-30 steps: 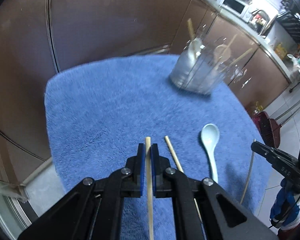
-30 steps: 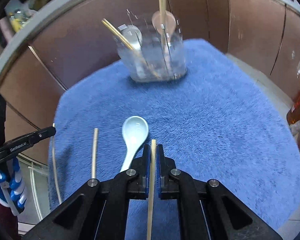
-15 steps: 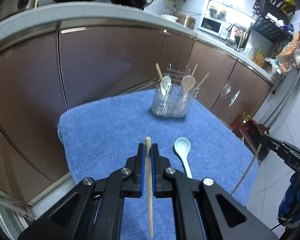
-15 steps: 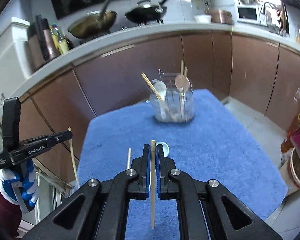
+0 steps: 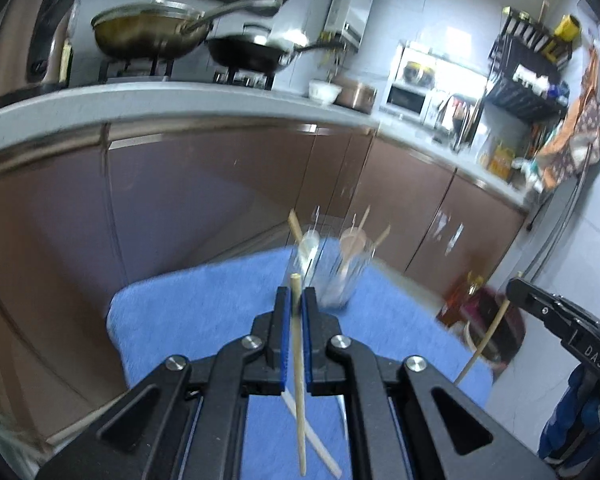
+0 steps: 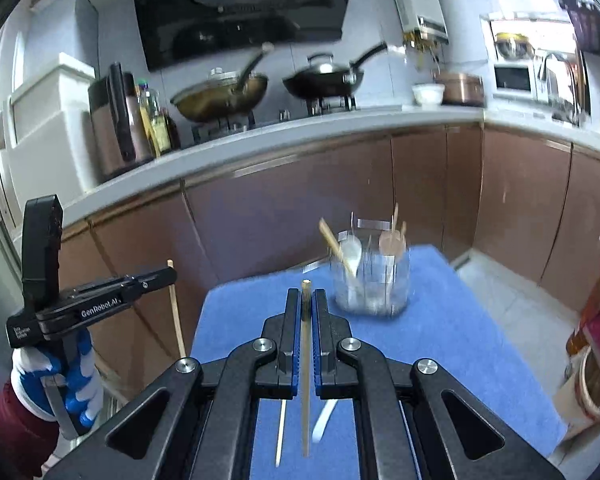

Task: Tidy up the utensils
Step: 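Lift both chopsticks and insert them into the clear holder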

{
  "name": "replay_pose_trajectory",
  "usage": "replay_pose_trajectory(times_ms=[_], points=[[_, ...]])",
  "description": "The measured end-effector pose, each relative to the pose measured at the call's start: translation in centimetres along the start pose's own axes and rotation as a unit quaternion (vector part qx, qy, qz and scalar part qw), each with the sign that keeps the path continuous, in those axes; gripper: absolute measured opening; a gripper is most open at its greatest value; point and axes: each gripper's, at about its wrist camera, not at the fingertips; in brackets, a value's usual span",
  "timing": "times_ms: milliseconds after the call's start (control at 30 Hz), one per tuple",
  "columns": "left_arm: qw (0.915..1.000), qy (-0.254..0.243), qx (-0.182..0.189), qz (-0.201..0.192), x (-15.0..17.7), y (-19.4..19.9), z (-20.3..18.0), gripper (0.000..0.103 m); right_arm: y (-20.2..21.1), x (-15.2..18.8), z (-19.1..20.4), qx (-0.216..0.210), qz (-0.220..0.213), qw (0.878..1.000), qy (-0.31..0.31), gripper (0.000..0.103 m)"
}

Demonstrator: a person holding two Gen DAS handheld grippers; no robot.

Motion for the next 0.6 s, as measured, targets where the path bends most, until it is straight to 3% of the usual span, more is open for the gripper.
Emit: replay_pose_trajectory(times_ms=[333, 600], points=[[0.9951, 0.03, 0.018, -0.093, -8.2, -8.8, -2.2, 0.005, -5.9, -8.6, -2.2, 0.018, -0.114, 0.993, 0.018, 0.005], [0.9866, 0.012, -0.019, -0.162, -10.6, -17.6, -4.6, 0.005, -13.7, -10.2, -5.1, 0.039, -0.141, 0.989, 0.03, 0.005]])
Point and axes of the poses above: each gripper's, at about its wrist camera, not at the fingertips, and y roughly against the way its jaws point, z to its left, x to its underside, and after that the axes turned 9 degrees about -z, right-handed
